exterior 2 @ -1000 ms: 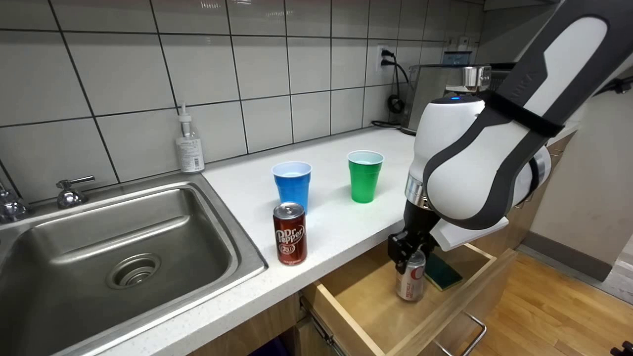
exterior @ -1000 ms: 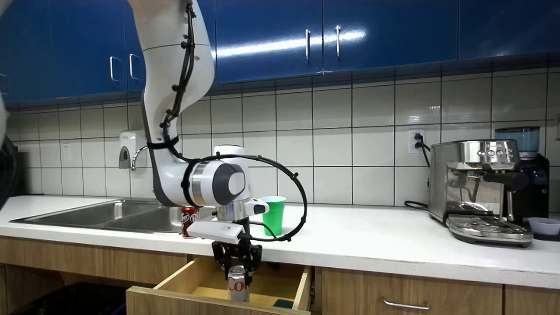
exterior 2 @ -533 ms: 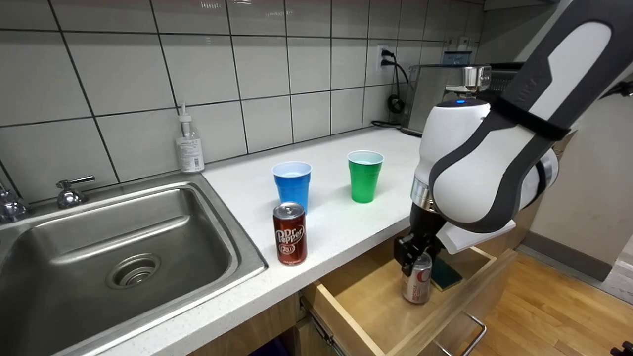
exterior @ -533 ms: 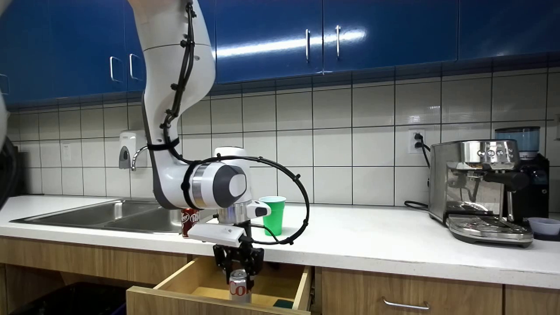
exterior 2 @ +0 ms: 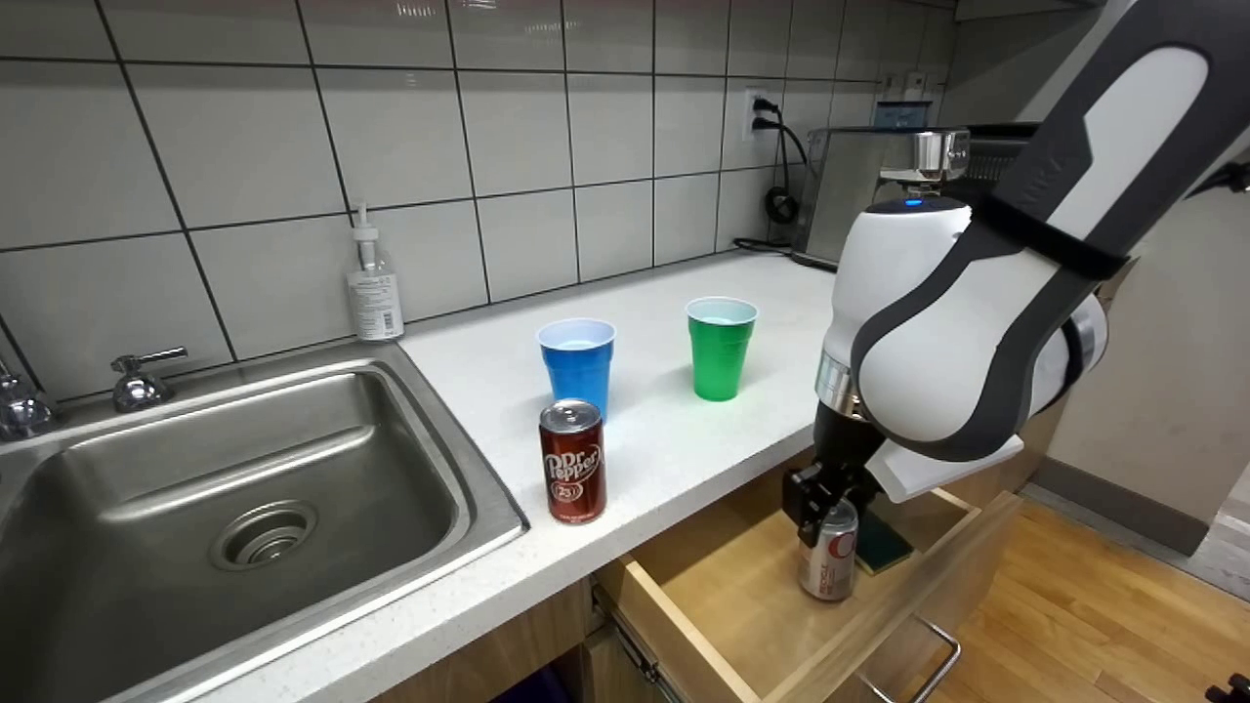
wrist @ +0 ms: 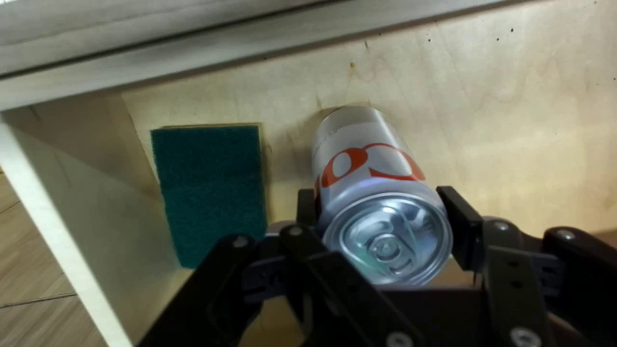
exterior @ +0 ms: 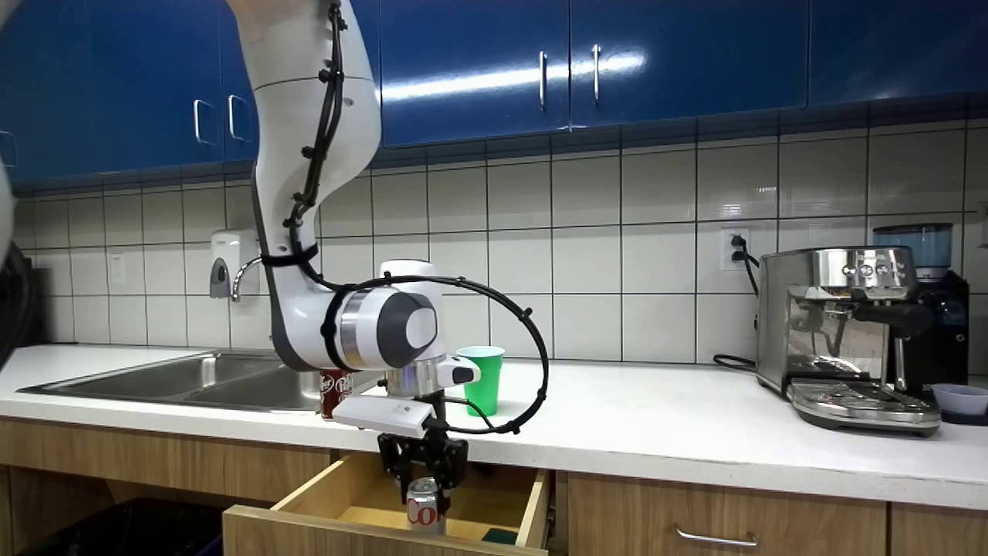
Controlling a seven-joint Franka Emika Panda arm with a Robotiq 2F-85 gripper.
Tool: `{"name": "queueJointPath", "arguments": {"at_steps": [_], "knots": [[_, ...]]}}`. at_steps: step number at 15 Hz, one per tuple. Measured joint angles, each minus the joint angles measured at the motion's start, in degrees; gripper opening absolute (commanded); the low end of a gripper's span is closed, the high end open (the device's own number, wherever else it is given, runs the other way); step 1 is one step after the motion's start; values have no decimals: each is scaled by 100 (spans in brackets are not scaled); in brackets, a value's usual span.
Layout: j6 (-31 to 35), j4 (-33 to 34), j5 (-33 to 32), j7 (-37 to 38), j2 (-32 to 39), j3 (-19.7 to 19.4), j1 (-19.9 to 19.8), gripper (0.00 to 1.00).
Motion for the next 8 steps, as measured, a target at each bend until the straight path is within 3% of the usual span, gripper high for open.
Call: {"name": "queueJointPath", "arguments": {"at_steps": [3,8], "knots": [[0,-32,0,38,1,0,22,99],[-24,-33,0,43,-88,0,91,100]]}}
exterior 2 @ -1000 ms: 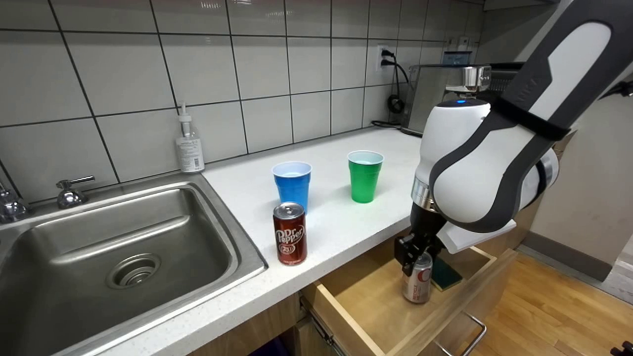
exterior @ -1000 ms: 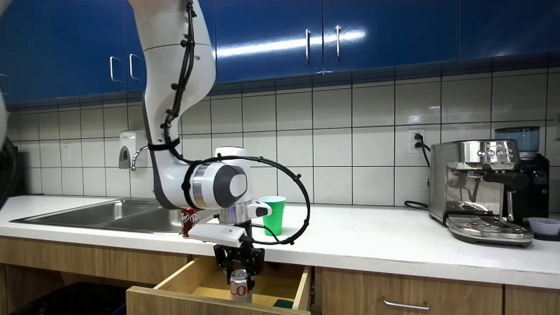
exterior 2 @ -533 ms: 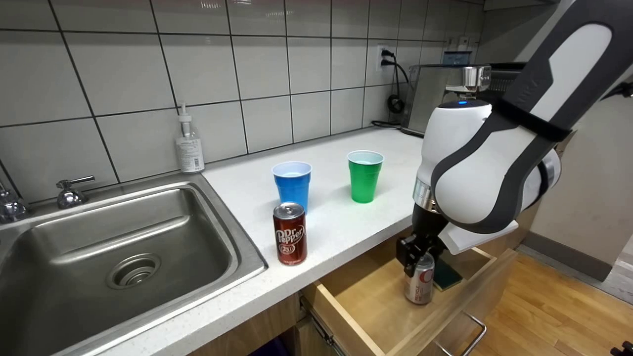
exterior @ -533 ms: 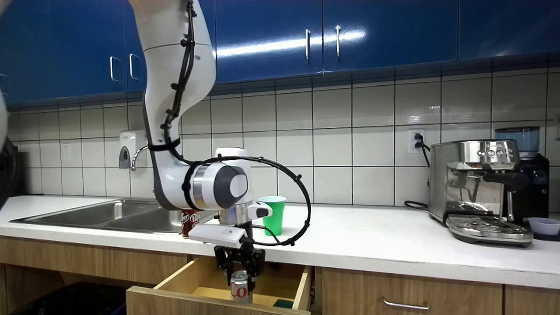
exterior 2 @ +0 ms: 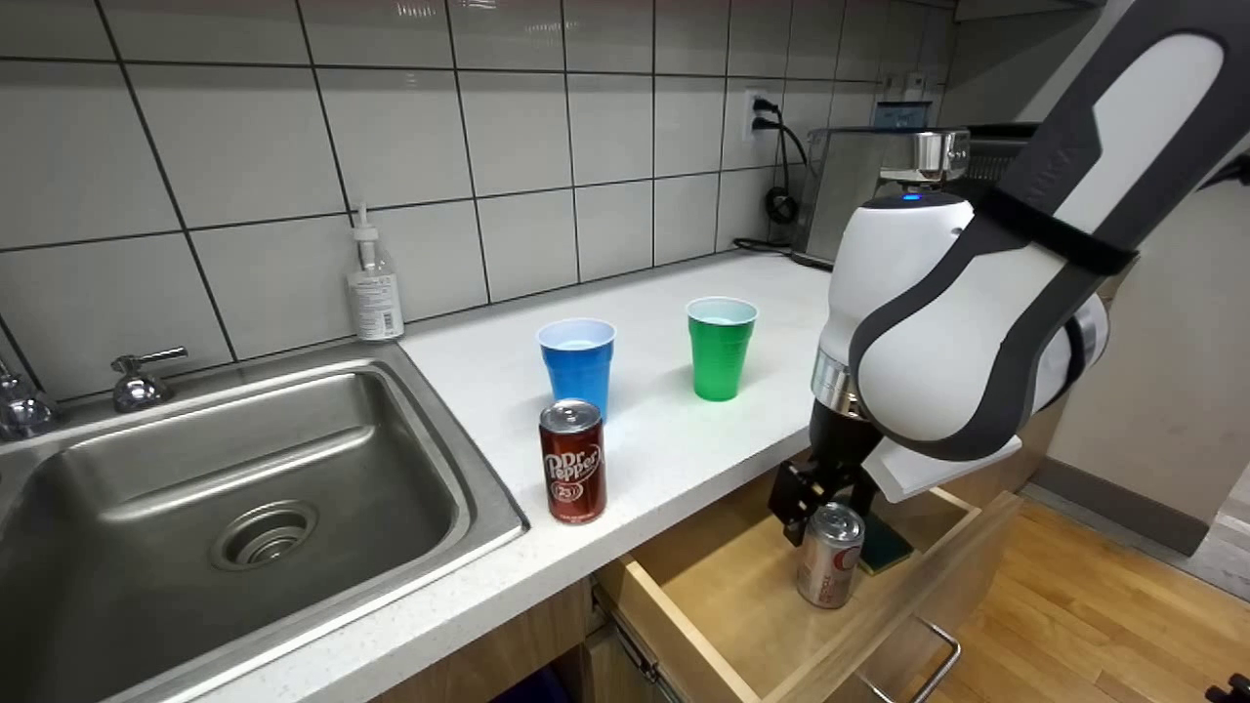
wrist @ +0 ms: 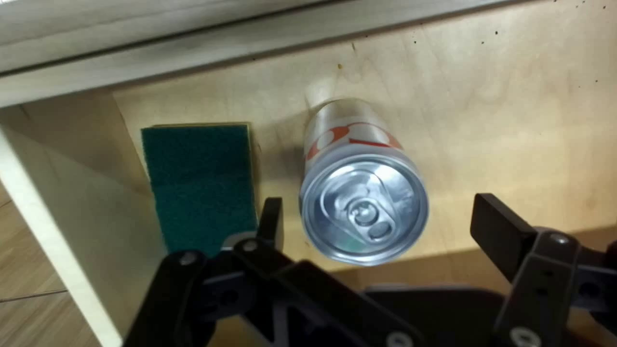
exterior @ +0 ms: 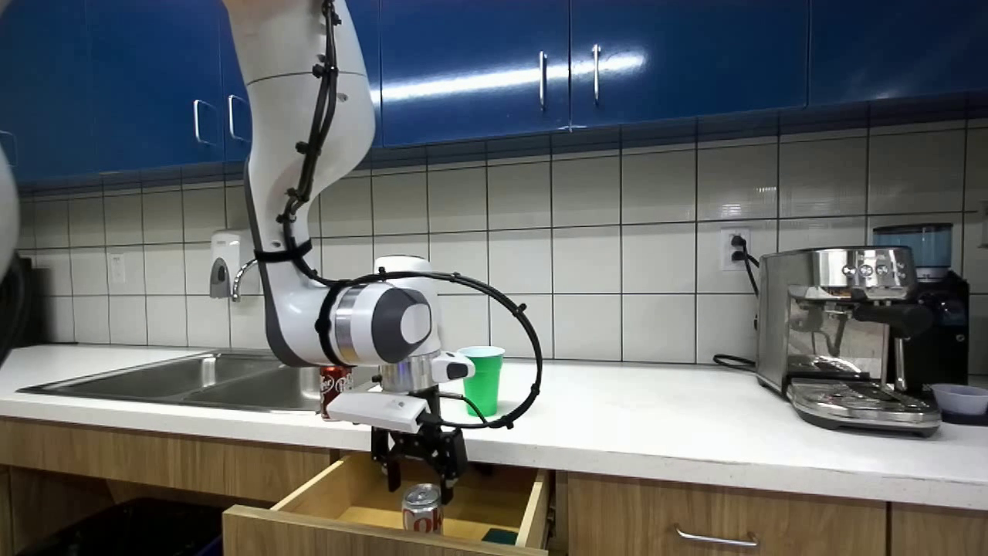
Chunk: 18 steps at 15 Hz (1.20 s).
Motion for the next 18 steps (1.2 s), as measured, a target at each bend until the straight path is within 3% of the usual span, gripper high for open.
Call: {"name": "queueJointPath", "arguments": {"at_steps": [9,18], "knots": [[-1212,-2,-59,149,-1048,-5,83,100],[-1839,296,-60,131,-1786,368,86,100]]}}
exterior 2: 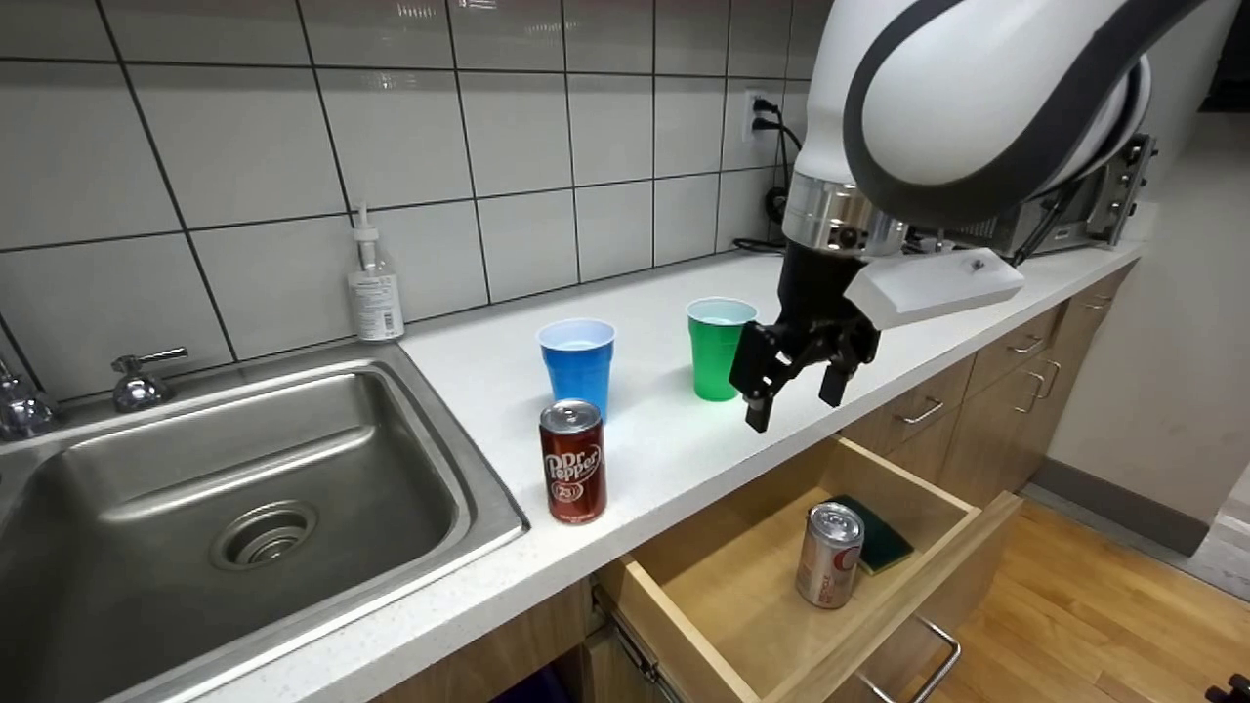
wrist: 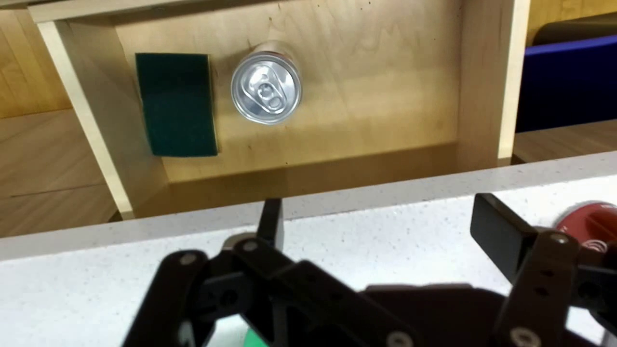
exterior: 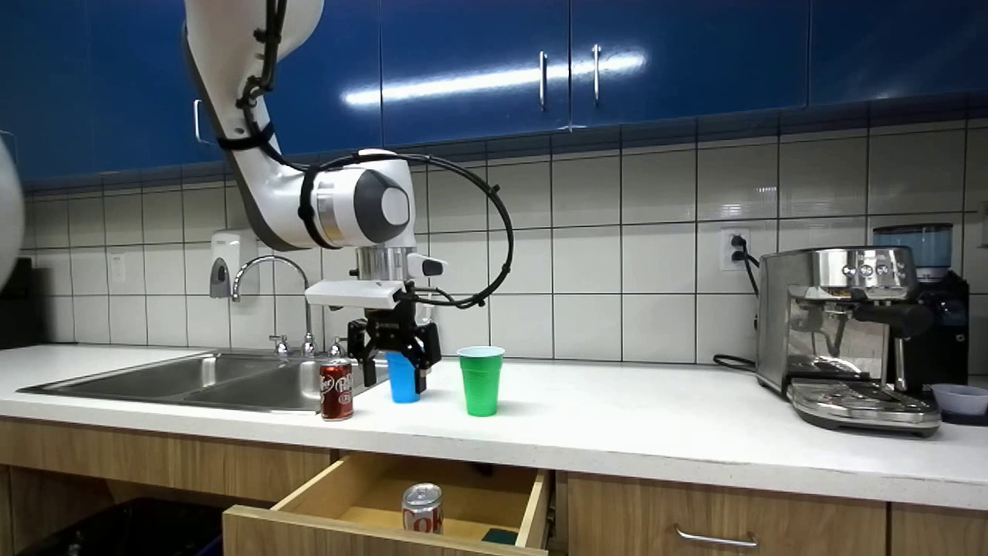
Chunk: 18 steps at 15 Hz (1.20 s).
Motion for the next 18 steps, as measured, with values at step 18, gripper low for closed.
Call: {"name": "queueJointPath", "arguments": {"at_steps": [18], "knots": [[-544,1766,7,0,774,564,369,100]]}}
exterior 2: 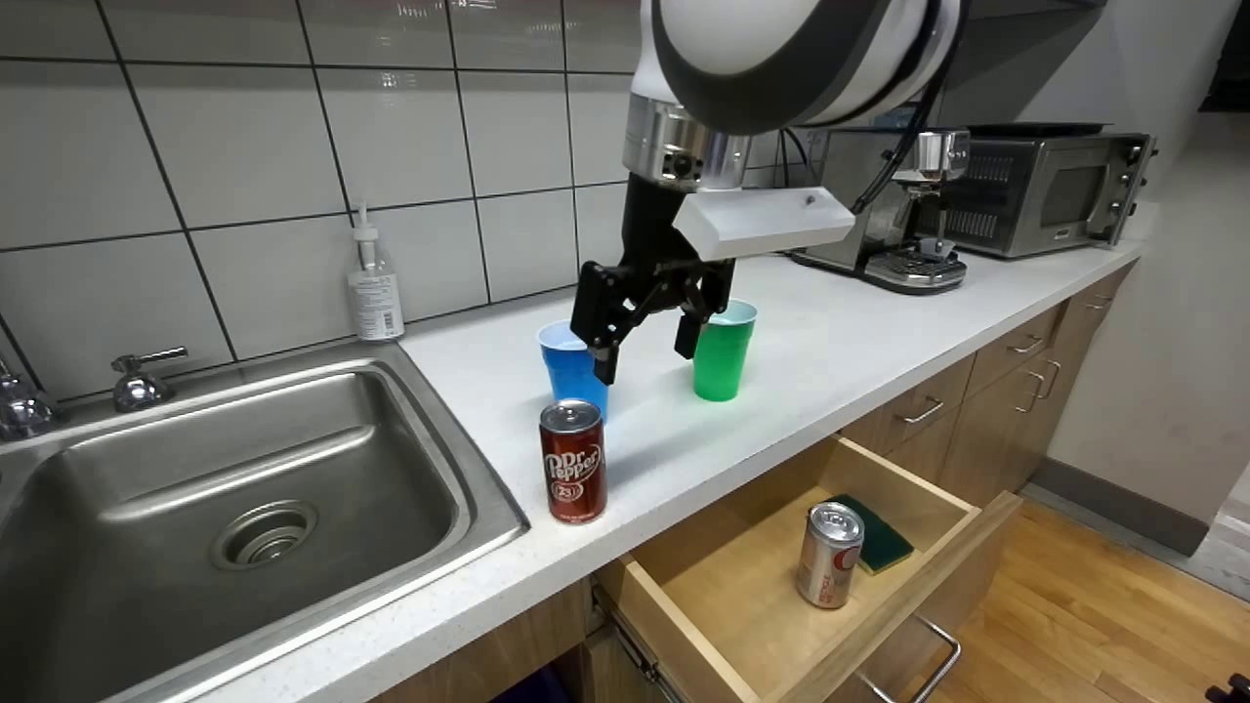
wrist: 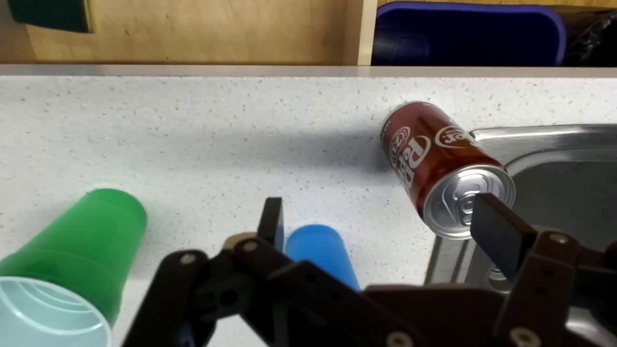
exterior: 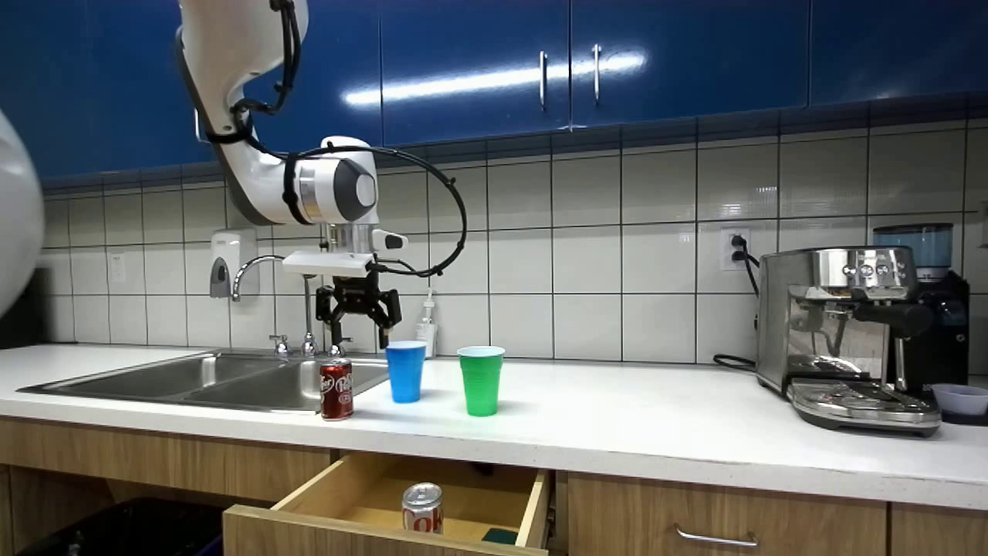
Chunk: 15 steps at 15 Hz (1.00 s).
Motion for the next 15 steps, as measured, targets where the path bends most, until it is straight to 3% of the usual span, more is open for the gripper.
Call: {"name": "queueJointPath", "arguments": {"at_steps": [15], "knots": [[-859,1593,-6,-29,1354,146,393,100]]}}
